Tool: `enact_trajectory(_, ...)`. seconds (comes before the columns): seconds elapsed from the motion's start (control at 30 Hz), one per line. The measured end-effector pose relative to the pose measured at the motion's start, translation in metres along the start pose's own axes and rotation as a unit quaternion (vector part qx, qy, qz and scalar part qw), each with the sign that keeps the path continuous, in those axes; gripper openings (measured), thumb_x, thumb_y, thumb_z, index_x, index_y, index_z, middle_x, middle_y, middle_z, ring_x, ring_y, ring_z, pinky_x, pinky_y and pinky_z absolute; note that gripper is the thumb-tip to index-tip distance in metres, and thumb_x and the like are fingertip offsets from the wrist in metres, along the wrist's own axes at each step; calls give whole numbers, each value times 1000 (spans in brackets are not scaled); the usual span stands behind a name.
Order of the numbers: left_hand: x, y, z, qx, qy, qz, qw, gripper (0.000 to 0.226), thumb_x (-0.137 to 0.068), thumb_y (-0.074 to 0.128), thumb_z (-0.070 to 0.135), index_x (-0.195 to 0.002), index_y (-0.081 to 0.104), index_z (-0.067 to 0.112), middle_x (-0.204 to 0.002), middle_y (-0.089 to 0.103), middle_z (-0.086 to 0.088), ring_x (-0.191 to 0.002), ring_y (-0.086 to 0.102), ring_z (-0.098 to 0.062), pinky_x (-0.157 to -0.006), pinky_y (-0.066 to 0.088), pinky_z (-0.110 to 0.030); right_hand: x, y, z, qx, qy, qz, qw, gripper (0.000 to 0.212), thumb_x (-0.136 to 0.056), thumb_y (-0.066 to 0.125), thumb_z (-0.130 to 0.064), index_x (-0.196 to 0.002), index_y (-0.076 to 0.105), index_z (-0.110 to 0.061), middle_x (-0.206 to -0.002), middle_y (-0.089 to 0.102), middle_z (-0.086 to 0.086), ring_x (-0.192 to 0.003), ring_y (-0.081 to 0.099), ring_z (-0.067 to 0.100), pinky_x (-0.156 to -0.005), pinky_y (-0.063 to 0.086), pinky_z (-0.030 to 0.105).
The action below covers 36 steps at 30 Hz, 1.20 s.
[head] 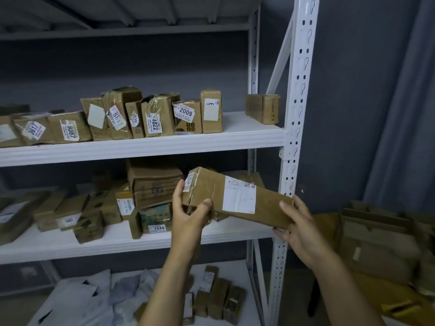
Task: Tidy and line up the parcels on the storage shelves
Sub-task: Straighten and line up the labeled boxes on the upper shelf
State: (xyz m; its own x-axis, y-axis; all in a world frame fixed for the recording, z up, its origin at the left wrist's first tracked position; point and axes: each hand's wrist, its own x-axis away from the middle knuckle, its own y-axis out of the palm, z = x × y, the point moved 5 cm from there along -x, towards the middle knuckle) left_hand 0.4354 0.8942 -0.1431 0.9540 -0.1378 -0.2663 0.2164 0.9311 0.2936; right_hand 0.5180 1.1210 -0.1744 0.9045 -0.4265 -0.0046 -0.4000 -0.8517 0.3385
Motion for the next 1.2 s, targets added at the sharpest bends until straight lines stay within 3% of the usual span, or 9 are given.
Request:
enact_trajectory(0.1, 8, -8, -7, -28, -26, -43, 998, 94, -68, 82, 25, -143, 30, 45, -132, 53, 4, -117, 58, -19, -99, 49, -46, 0, 5, 15, 7, 57, 30, 998, 109, -60, 78, -57, -150, 20, -38, -141, 48, 1, -118, 55, 21, -106, 41, 49)
enact_trajectory(0.2, 19, -7, -3, -94, 9, -50, 994, 84, -73, 80, 7, -139, 37, 36, -126, 56, 7, -110, 59, -6, -93, 52, -27, -5, 13, 25, 86, 111, 64, 988, 137, -37, 75, -80, -151, 12, -39, -152, 35, 7, -134, 41, 31, -110, 33, 56)
enact_trajectory(0.3, 25, 1, 1, -97, 41, -62, 993, 85, -68, 81, 0, -134, 41, 35, -124, 57, 7, -108, 59, -2, -85, 53, -22, -4, 28, 20, 127, 128, 58, 982, 122, -56, 69, -77, -152, 4, -38, -158, 19, 7, -140, 29, 36, -105, 35, 62)
enact_trajectory(0.37, 26, 5, 2, -72, 47, -65, 994, 88, -62, 81, 7, -135, 40, 36, -126, 57, 5, -112, 59, -6, -88, 53, -26, -3, 37, 21, 33, 174, 27, 984, 121, -53, 78, -69, -150, 17, -32, -152, 29, 15, -132, 39, 42, -97, 41, 66)
enact_trajectory(0.47, 31, 18, 2, -72, 52, -111, 990, 91, -60, 81, 12, -136, 37, 38, -128, 55, 8, -115, 57, -6, -88, 52, -26, 3, 44, 15, -164, 219, -25, 962, 74, -72, 77, -50, -131, 42, -22, -130, 51, 24, -109, 58, 49, -82, 53, 62)
enact_trajectory(0.57, 40, 35, -1, -118, 45, -187, 974, 88, -60, 84, 35, -135, 38, 42, -126, 56, 16, -116, 56, -4, -84, 50, -20, 5, 33, 9, -233, 171, -14, 957, 53, -86, 69, -34, -131, 47, -16, -112, 68, 24, -99, 68, 40, -74, 58, 51)
enact_trajectory(0.7, 45, 51, -8, -142, -22, -205, 968, 70, -63, 64, 76, -126, 50, 48, -126, 60, 11, -111, 61, -9, -85, 54, -32, 4, 6, -6, -116, 47, 20, 992, 50, -90, 62, -30, -137, 45, -29, -111, 71, 7, -100, 69, 27, -69, 59, 42)
enact_trajectory(1.07, 40, 104, 12, -32, 46, -60, 997, 63, -73, 64, 55, -131, 53, 34, -119, 66, 0, -109, 65, -22, -88, 55, -45, 23, 19, -73, 146, -140, -237, 950, 89, -71, 79, -45, -135, 22, -66, -134, 50, -30, -126, 54, 12, -98, 50, 42)
enact_trajectory(1.2, 24, 128, 34, -49, 66, -27, 996, 47, -89, 55, 56, -130, 55, 33, -116, 68, 4, -109, 64, -15, -94, 52, -45, 7, 26, -101, 195, -195, -217, 936, 88, -74, 77, -49, -142, 22, -59, -146, 41, -23, -132, 44, 6, -107, 42, 45)
